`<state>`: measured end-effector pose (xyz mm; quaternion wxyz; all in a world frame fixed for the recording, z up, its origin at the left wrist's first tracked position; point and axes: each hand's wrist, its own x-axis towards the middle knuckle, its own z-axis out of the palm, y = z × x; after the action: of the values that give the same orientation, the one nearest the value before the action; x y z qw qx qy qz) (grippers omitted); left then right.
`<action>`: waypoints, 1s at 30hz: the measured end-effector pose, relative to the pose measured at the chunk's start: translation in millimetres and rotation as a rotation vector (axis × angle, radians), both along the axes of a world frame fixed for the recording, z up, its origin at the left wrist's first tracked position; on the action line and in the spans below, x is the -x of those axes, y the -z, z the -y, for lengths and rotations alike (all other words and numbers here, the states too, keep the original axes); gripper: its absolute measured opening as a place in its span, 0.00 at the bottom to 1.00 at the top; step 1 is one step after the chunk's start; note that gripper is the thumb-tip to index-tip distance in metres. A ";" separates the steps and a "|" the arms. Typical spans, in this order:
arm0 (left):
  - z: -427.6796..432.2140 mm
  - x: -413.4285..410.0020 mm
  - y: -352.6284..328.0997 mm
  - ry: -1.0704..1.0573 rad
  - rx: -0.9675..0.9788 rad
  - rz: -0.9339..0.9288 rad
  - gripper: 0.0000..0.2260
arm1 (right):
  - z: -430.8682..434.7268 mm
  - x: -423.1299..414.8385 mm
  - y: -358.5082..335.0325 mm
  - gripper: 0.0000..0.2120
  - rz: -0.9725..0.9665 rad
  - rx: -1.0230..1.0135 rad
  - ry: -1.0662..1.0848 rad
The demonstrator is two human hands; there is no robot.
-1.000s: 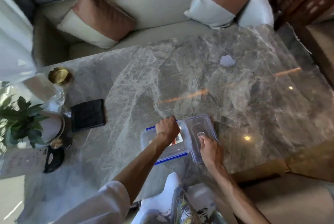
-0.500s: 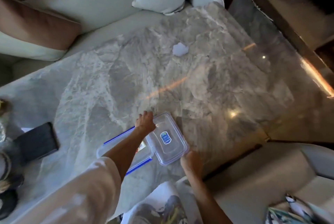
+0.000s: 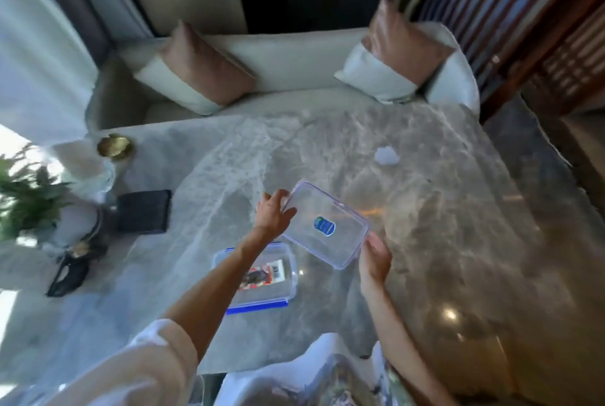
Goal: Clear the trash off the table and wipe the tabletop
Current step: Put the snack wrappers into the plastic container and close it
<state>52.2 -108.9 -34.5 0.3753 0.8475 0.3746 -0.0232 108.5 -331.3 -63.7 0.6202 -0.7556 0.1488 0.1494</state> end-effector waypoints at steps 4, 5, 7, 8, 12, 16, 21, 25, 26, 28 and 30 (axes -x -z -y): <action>-39.9 74.0 -13.5 -0.216 0.020 0.116 0.18 | -68.0 8.8 -22.1 0.11 0.067 -0.075 -0.228; -46.1 93.7 -11.8 -0.258 0.038 0.121 0.17 | -79.3 16.1 -19.9 0.09 0.060 -0.039 -0.267; -53.5 131.5 -4.8 -0.332 0.111 0.116 0.14 | -96.0 33.9 -6.9 0.05 0.050 0.042 -0.356; -54.7 148.9 3.2 -0.363 0.145 0.106 0.13 | -102.2 43.7 0.7 0.03 0.057 0.067 -0.398; -44.0 202.4 32.6 -0.431 0.243 -0.005 0.12 | -105.3 88.0 26.5 0.10 -0.019 0.170 -0.458; -28.6 224.3 47.0 -0.423 0.222 -0.102 0.13 | -102.4 111.7 42.5 0.38 -0.117 0.142 -0.500; -25.8 221.1 53.5 -0.385 0.216 -0.151 0.14 | -99.7 120.1 39.2 0.30 -0.080 0.212 -0.517; -26.2 216.2 57.7 -0.342 0.225 -0.172 0.15 | -103.1 122.9 38.7 0.23 0.020 0.255 -0.504; -26.3 214.7 57.8 -0.334 0.227 -0.179 0.15 | -103.0 123.7 40.2 0.24 0.024 0.264 -0.505; -25.5 212.9 59.1 -0.319 0.219 -0.199 0.15 | -99.9 126.0 47.4 0.26 0.025 0.300 -0.521; -24.3 213.2 59.9 -0.306 0.203 -0.208 0.15 | -96.5 128.3 54.2 0.26 0.027 0.323 -0.535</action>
<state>-161.0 -84.6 -94.3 0.4174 0.7314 0.5316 -0.0909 -19.8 -234.8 -117.9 0.4327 -0.8585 -0.0418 0.2719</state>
